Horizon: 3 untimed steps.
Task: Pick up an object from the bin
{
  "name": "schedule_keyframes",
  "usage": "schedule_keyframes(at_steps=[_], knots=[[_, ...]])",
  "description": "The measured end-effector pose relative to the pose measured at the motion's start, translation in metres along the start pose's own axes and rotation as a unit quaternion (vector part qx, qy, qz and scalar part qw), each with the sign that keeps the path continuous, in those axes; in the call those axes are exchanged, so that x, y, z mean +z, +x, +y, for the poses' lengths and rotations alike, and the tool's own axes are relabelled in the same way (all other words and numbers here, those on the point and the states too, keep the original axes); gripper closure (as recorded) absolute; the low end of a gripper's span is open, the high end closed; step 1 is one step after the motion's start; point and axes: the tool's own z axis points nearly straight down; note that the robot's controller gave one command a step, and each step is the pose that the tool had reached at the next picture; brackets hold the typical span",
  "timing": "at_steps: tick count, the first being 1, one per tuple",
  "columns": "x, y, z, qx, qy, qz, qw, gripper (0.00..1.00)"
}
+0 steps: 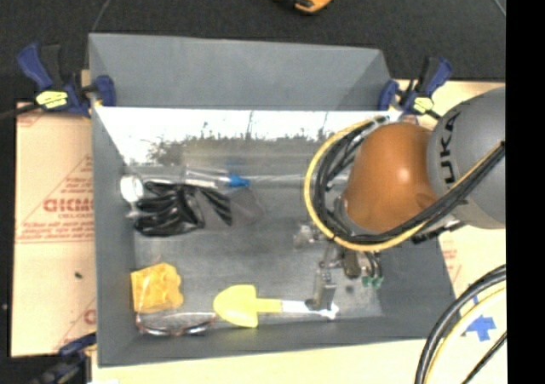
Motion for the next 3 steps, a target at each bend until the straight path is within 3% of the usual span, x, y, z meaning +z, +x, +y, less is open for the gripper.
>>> schedule_keyframes(at_steps=[1,2,3], knots=[[-0.004,-0.002,0.0,0.0,0.0,-0.0041,1.0,0.0],[0.076,0.01,0.053,0.003,-0.001,-0.0089,1.0,0.0],[0.007,0.011,0.049,0.054,0.0,-0.0056,0.9985,0.0]])
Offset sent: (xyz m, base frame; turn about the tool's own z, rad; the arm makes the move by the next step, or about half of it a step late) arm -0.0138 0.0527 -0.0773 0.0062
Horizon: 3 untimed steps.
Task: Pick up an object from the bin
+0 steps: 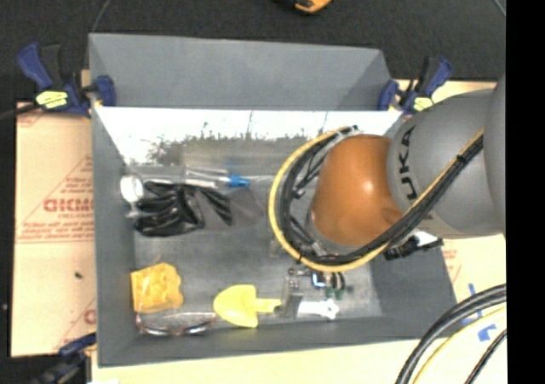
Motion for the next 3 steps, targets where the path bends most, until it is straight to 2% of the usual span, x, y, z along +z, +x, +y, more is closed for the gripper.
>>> schedule_keyframes(at_steps=[1,2,3], knots=[[0.041,0.007,0.034,-0.026,-0.001,-0.0028,0.9997,0.0],[0.069,0.003,0.031,-0.015,-0.001,-0.0044,0.9999,0.0],[0.068,0.002,0.012,-0.024,-0.002,-0.0083,0.9997,1.0]])
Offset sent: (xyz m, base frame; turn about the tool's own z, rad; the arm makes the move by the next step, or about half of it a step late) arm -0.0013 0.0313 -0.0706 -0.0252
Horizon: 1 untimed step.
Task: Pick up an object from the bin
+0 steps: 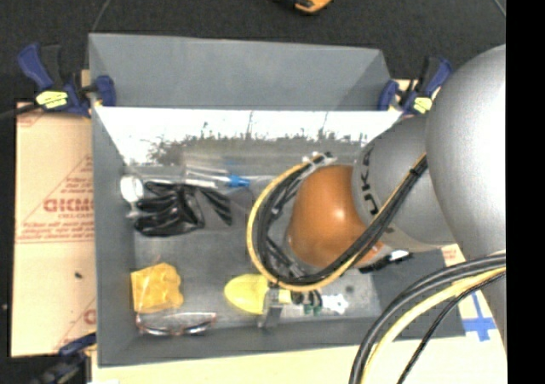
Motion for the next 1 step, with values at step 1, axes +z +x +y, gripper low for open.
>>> schedule_keyframes(at_steps=[1], knots=[[0.0,0.0,0.0,0.0,0.0,0.0,1.0,1.0]])
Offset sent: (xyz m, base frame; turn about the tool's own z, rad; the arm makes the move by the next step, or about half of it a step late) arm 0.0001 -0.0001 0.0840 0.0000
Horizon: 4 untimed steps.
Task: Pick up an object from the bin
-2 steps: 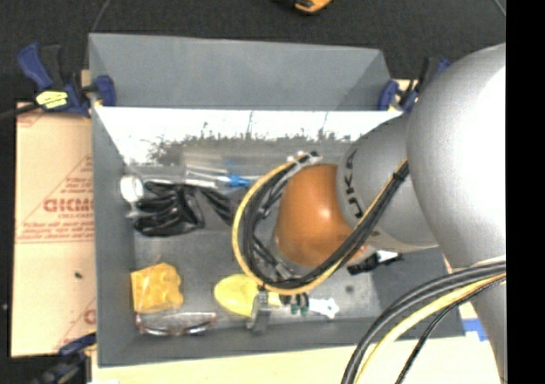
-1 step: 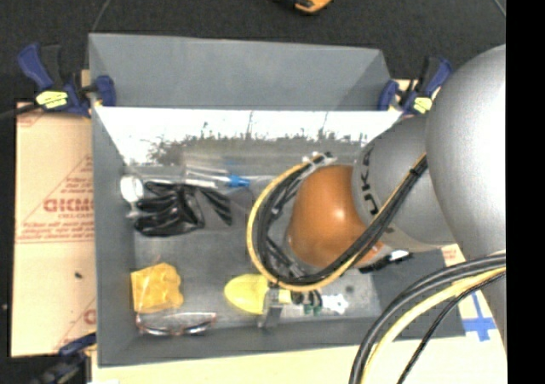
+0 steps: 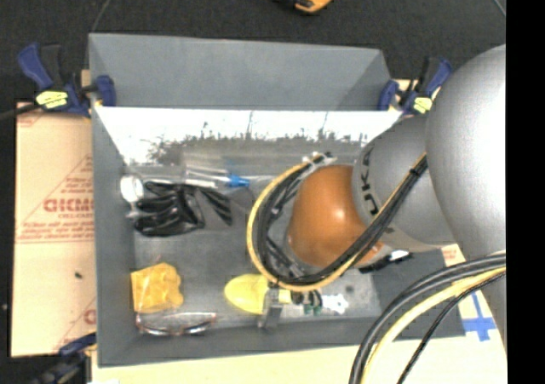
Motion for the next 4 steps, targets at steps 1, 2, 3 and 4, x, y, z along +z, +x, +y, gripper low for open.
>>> schedule_keyframes(at_steps=[1,2,3,4], knots=[[-0.004,0.001,0.0,0.0,0.0,0.0013,1.0,1.0],[-0.024,0.003,0.0,0.0,0.001,0.0055,1.0,1.0],[-0.038,0.0,0.0,0.0,0.0,0.0007,1.0,1.0],[-0.044,0.0,0.0,0.0,0.0,0.0021,1.0,1.0]])
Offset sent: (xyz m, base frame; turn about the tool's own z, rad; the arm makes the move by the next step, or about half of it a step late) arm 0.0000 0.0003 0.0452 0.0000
